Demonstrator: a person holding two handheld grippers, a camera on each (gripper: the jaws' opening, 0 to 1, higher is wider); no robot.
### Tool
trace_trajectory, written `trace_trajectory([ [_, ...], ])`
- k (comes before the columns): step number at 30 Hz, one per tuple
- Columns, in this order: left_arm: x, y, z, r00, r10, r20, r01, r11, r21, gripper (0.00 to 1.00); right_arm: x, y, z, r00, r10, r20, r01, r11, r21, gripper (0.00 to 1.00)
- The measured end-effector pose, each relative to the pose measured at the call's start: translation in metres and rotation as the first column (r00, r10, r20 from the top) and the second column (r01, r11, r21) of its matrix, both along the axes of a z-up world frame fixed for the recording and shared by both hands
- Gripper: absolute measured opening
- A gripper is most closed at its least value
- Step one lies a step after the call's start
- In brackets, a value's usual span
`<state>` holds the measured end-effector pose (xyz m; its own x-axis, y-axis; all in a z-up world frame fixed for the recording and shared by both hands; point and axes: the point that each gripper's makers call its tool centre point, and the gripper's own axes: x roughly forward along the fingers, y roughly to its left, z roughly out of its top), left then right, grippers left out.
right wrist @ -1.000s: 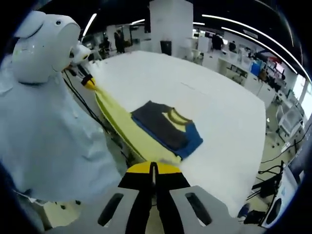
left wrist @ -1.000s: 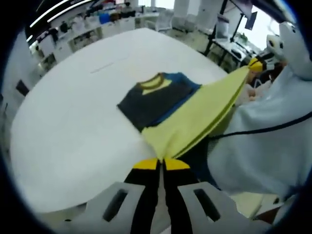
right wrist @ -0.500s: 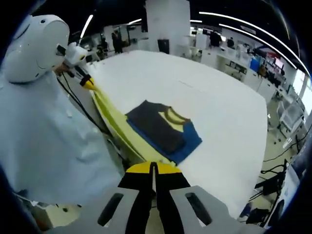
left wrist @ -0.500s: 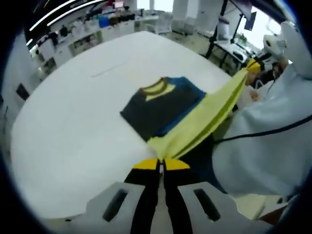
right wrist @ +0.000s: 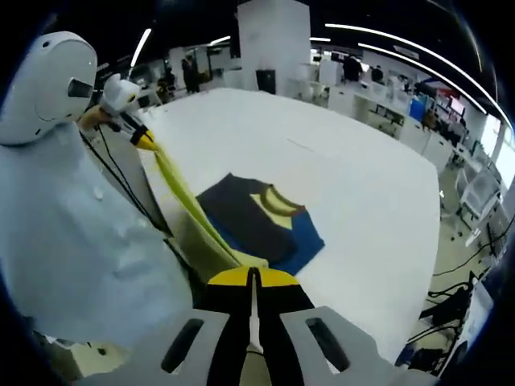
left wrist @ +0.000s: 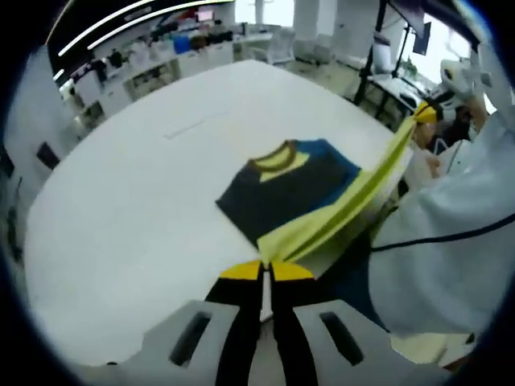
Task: Fold the garment on the visible template until the final outline fits inside the template.
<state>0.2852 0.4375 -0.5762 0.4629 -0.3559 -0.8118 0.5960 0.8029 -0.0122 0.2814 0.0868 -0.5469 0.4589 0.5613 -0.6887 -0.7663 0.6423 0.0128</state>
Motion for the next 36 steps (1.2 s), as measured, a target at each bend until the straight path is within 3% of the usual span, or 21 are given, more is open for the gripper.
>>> trace_trajectory([
  [4,0.008,0.000,-0.006,1.000,0.008,-0.001,-0.008,1.000,0.003,0.00,0.011,0.000,-0.005,1.000,-0.003,0.007,0.003,1.000,-0.007,0.02],
  [5,0.007,0.002,-0.012,1.000,0.013,-0.027,-0.012,1.000,0.021,0.00,0.015,0.001,-0.008,1.000,-0.004,0.006,0.004,1.000,-0.009,0.02],
  [19,0.033,0.005,-0.024,0.998,0.068,0.010,-0.068,0.998,0.009,0.00,0.049,0.001,-0.023,0.997,-0.055,0.048,0.056,0.998,-0.005,0.02],
  [36,0.076,0.001,-0.053,0.998,0.056,0.010,-0.056,0.998,0.027,0.00,0.090,-0.004,-0.050,0.990,-0.127,0.064,0.127,0.992,0.001,0.02],
])
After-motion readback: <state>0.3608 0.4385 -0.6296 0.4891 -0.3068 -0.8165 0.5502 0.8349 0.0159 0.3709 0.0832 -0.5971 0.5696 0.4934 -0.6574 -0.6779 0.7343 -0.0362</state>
